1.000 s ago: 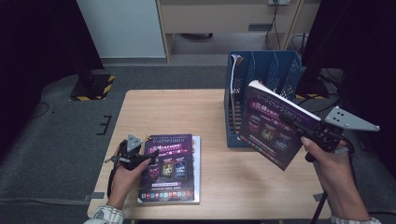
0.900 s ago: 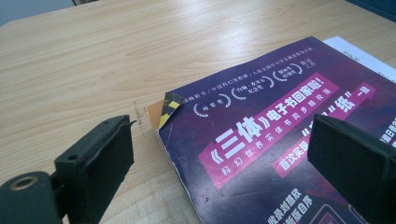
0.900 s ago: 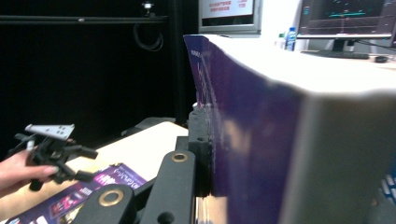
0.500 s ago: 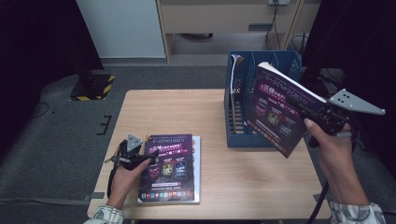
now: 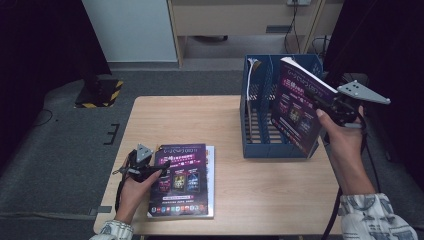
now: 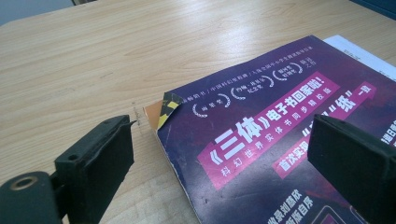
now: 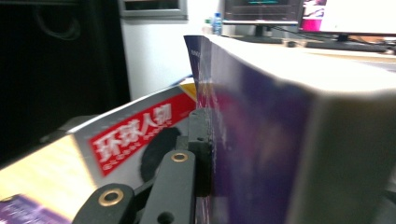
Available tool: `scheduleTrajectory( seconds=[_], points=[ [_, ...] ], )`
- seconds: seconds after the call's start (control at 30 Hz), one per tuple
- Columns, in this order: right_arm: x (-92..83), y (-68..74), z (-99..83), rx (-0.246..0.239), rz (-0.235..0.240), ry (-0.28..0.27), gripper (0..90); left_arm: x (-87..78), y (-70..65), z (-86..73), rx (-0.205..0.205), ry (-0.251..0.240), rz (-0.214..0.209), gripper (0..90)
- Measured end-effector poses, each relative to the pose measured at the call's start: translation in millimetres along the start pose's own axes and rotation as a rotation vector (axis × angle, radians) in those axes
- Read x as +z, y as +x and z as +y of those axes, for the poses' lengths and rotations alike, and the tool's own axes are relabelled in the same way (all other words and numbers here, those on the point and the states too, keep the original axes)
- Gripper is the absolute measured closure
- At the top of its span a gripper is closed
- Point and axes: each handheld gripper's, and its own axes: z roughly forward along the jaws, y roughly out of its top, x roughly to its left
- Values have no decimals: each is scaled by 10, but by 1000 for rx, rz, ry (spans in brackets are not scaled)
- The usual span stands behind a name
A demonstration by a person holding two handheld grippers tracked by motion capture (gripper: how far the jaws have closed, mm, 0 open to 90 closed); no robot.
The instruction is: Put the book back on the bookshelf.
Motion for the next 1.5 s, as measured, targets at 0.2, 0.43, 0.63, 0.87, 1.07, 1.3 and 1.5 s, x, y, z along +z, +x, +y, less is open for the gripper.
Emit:
scheduleTrajectory(
  seconds=[0.2, 0.43, 0.63, 0.87, 1.07, 1.3, 1.5],
  points=[
    [221, -4, -16, 6, -75, 5, 825, -2, 9, -1, -1, 0, 0, 67],
    [437, 15, -6, 18, -118, 6, 825, 1, 1, 0, 5, 3, -1, 67],
    [564, 39, -35, 1, -154, 3, 825, 6, -3, 0, 9, 6, -2, 68],
    [727, 0, -68, 28, -170, 1, 824, 3, -2, 2, 8, 3, -2, 67],
    [824, -30, -110, 51, -175, -7, 825, 4, -6, 0, 8, 4, -3, 67],
    [935, -50, -156, 69, -183, -15, 825, 7, -14, -1, 11, 7, -4, 67],
    [1022, -75, -199, 81, -186, -22, 824, 13, -17, -3, 14, 10, -4, 68]
  ],
)
